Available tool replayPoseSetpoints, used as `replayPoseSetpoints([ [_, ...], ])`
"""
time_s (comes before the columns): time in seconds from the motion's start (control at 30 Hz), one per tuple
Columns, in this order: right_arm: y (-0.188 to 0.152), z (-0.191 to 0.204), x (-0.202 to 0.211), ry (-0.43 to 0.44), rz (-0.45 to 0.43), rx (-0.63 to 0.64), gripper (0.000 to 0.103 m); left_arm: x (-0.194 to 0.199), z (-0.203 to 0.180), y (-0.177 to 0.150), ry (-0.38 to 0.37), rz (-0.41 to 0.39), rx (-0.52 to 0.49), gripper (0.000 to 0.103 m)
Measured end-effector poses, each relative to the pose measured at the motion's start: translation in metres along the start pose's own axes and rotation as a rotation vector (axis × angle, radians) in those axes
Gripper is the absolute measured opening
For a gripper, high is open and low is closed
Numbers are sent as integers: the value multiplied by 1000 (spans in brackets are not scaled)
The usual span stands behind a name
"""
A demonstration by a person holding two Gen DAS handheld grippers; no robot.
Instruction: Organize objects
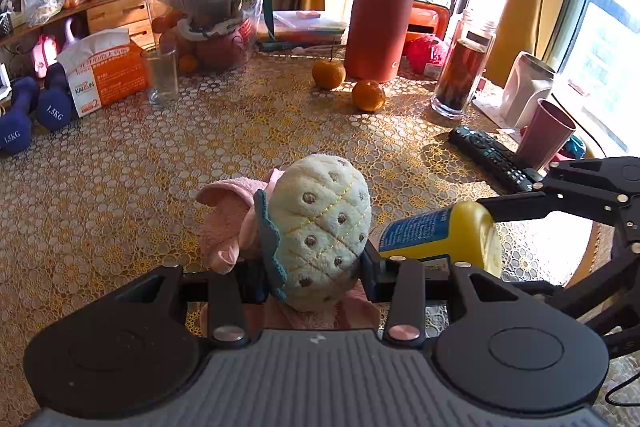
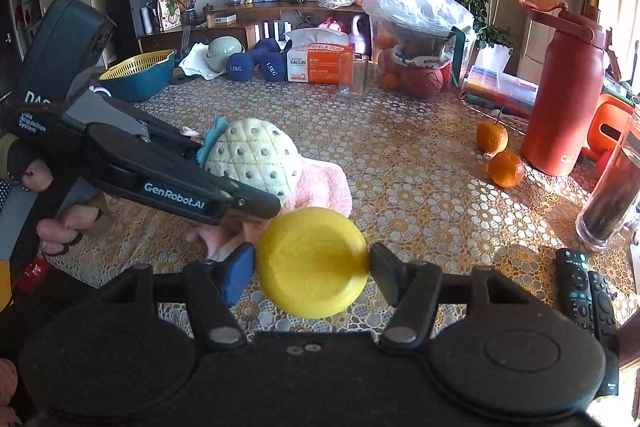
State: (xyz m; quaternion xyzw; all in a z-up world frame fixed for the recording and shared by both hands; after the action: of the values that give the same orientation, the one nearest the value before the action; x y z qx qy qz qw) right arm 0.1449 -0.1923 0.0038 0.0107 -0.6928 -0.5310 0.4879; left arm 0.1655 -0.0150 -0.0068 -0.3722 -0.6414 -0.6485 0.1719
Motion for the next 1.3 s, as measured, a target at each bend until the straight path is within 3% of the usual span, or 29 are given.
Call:
replayPoseSetpoints([
  [0.27, -1, 11, -2, -19, 1, 67, 62, 54, -15, 26, -88, -144, -20, 41],
  [0.43, -1, 13, -3, -16, 4, 85, 62, 61, -34, 42, -151, -185, -30, 41],
  [0.7, 0, 13, -5, -14, 1, 105, 62, 13, -45, 31, -140, -89, -30, 41],
  [1.3, 13, -3, -10, 45, -3, 66, 62, -42, 19, 0, -1, 67, 29, 39],
])
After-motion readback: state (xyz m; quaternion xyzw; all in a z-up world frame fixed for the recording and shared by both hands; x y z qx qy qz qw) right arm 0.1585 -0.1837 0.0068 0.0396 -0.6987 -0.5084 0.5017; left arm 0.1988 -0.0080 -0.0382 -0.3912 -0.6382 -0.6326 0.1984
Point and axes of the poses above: each gripper's, at about its wrist camera, not at the fingertips, and x roughly against the way its jaws point, z to its left, y to its top, the point moved 1 cm from there along -x, roughly the way its jaws point, and after that the axes turned 2 degrees about y, right-handed, at the moved point
